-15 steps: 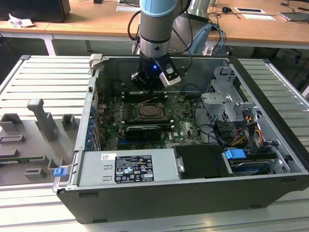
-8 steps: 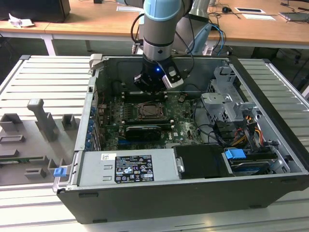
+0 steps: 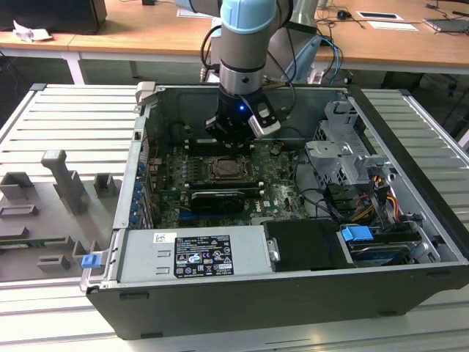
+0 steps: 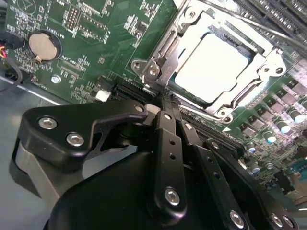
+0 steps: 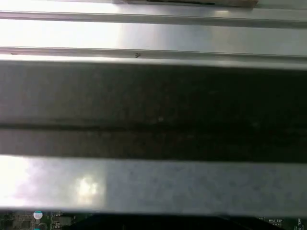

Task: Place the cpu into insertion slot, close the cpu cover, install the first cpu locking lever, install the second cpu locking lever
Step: 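Install the first cpu locking lever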

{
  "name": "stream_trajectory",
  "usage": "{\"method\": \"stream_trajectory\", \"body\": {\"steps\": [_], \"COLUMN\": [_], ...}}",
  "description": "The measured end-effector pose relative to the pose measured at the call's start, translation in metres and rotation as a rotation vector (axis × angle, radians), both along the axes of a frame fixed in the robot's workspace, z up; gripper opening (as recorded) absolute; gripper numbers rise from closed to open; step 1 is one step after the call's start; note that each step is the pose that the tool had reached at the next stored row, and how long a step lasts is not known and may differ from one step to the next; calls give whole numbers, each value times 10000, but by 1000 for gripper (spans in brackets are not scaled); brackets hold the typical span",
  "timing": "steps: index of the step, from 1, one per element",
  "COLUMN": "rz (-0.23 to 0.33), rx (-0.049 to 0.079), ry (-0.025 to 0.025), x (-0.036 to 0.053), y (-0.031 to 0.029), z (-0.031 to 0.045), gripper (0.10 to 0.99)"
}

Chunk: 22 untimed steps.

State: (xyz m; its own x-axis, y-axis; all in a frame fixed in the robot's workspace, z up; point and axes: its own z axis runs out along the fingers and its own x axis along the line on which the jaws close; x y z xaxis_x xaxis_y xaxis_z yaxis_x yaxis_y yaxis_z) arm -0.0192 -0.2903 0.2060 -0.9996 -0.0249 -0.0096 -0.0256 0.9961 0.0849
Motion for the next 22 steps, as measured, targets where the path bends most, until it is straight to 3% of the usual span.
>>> {"method": "stream_trajectory", "body": {"steps": [11,14,18,20,22], "rz": [1,-3,-1,-3,-1], "rx": [-311,-270,-77,-70,-77], "ry": [1,2,-3,-5,-1], "x": [12,12,14,14,14], "y": [14,16,23,23,22], "z": [-46,-51,-55,-44,14], "gripper": [106,106,106,106,106]}}
